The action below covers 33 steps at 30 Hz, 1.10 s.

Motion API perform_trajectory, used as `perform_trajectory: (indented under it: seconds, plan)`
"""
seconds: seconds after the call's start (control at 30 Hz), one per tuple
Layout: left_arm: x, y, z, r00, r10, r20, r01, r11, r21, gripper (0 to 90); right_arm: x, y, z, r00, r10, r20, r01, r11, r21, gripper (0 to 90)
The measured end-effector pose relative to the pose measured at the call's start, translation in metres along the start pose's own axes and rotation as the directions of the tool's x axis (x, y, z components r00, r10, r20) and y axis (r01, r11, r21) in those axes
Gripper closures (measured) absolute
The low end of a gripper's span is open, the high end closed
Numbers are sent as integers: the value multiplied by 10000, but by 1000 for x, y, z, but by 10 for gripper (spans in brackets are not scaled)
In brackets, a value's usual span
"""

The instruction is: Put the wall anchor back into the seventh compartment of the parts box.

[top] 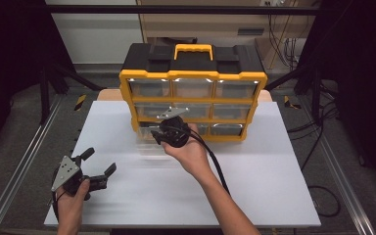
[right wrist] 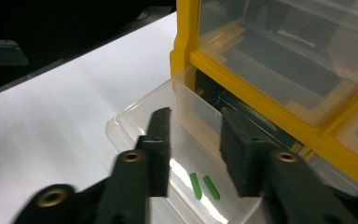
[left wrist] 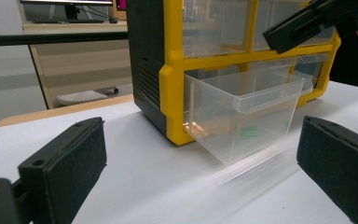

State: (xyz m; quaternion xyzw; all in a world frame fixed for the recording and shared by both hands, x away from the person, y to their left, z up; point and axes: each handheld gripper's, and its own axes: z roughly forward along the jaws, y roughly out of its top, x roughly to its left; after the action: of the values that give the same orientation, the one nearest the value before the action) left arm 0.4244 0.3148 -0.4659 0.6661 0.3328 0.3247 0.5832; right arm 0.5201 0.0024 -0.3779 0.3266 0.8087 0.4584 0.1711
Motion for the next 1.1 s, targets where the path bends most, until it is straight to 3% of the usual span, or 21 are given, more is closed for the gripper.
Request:
perform_trajectory:
  seconds: [0.07, 0.27, 0.47, 0.67, 0.9, 1.03, 1.1]
  plan:
    - [0, 0, 0, 10000, 7, 0, -7, 10000, 3, 11, 0, -1, -4, 10000, 31, 30, -30, 9999, -161, 555]
    - [-2, 1, -1, 9998, 155, -101, -155, 9999, 2, 11, -5, -15, -30, 9992, 289, 263, -273, 9978, -596, 318]
    - [-2, 0, 0, 9999, 118, -96, -118, 9999, 68, 9, -12, -27, -47, 9989, 380, 289, -361, 9973, -634, 152]
    - [-4, -2, 3, 9999, 115, -6, -115, 9997, 194, 9, -16, -45, -65, 9985, 264, 481, -221, 9959, -876, 117]
    - [-8, -2, 4, 9995, 309, 49, -310, 9991, 289, 8, -18, -73, -68, 9975, 3, 701, 40, 9982, -601, 111]
    - [-8, -2, 3, 9996, 275, 6, -275, 9992, 290, 9, -22, -85, -71, 9972, 325, 673, -275, 9969, -741, 105]
    - [-8, -2, 2, 9996, 296, 3, -296, 9991, 287, 8, -23, -85, -71, 9975, 190, 683, -155, 9986, -507, 94]
